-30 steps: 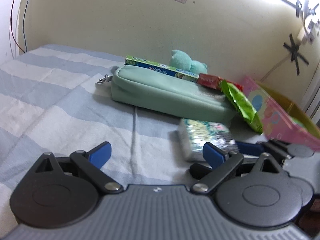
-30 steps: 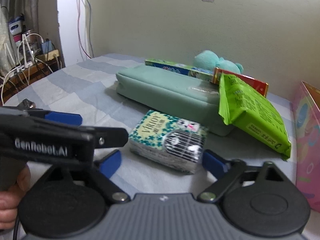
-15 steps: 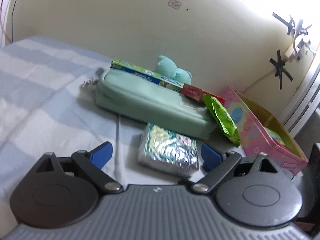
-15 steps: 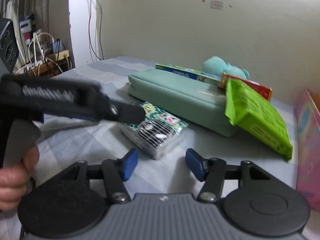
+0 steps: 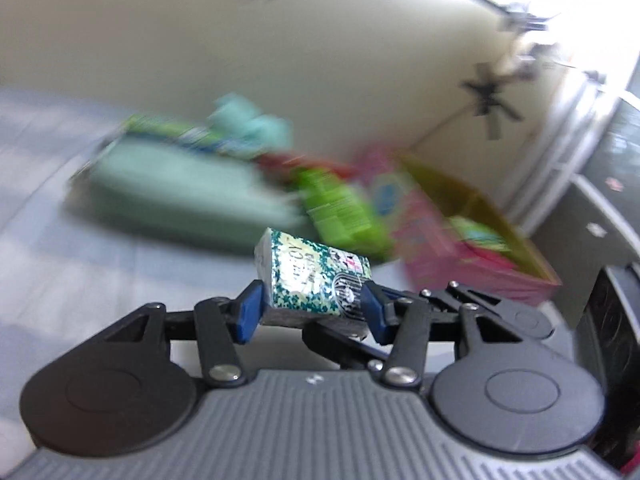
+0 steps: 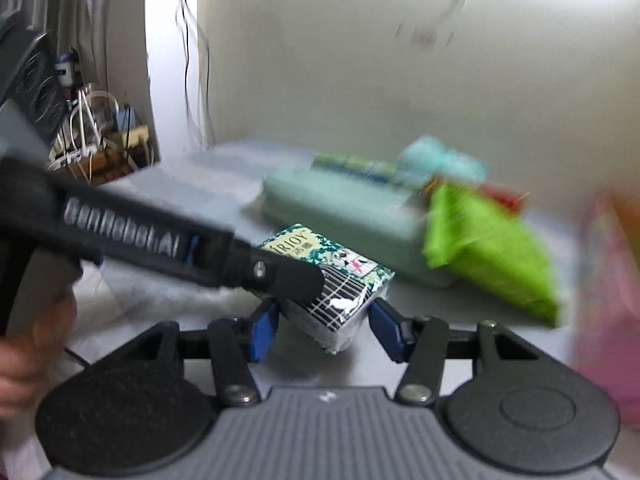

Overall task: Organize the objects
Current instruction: 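Lower the tissue pack into the pink tin and open the left gripper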

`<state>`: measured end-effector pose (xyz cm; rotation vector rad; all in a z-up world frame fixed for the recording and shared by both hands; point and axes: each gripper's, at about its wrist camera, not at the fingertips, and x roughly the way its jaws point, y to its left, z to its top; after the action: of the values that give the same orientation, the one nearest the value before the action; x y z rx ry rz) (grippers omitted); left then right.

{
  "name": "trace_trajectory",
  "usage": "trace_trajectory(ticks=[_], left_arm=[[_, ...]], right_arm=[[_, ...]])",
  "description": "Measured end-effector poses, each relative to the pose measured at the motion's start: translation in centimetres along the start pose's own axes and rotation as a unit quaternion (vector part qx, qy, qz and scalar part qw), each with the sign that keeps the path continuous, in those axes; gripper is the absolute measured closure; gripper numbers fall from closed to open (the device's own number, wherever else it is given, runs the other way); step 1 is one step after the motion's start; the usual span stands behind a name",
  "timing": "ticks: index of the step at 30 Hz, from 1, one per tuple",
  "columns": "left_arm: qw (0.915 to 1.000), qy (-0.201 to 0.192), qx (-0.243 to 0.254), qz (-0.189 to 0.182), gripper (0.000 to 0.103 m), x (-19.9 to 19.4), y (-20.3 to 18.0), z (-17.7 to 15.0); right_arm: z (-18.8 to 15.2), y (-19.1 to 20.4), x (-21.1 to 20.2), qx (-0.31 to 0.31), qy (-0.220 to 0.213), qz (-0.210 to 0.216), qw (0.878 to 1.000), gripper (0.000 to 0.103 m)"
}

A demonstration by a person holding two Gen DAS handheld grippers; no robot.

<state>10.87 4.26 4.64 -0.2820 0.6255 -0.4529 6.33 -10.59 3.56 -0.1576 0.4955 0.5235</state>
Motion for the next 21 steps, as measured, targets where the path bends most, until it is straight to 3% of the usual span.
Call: trace_trajectory(ticks=[4, 9, 12, 18, 21], left_arm=[[0.9965, -0.012, 0.072, -0.04, 0.048, 2.9, -6.7, 2.0], [0.9913, 0.012, 0.114, -0.065, 0.048, 10.1, -11.8, 3.7], [0.9905, 0.033, 0.118, -0.062, 0.048, 14.1, -13.4, 4.4], [0.987, 0.076, 0.138, -0.032, 0.038, 19.7, -15.3, 5.0], [0.986, 0.073, 0.148, -0.02, 0.028, 21.0, -16.0, 5.2]], right_arm=[[-0.2, -3.6, -4.6, 0.008, -0.061, -0.076, 0.995, 0.052], [-1.0, -10.0, -5.8, 0.058, -0.062, -0.149, 0.985, 0.051], [-1.6, -14.1, -4.9, 0.099, -0.043, -0.161, 0.981, 0.051], [-2.0, -21.0, -3.0, 0.2, -0.007, -0.123, 0.972, 0.043], [-3.5, -21.7, -3.4, 0.226, -0.019, -0.165, 0.96, 0.043]])
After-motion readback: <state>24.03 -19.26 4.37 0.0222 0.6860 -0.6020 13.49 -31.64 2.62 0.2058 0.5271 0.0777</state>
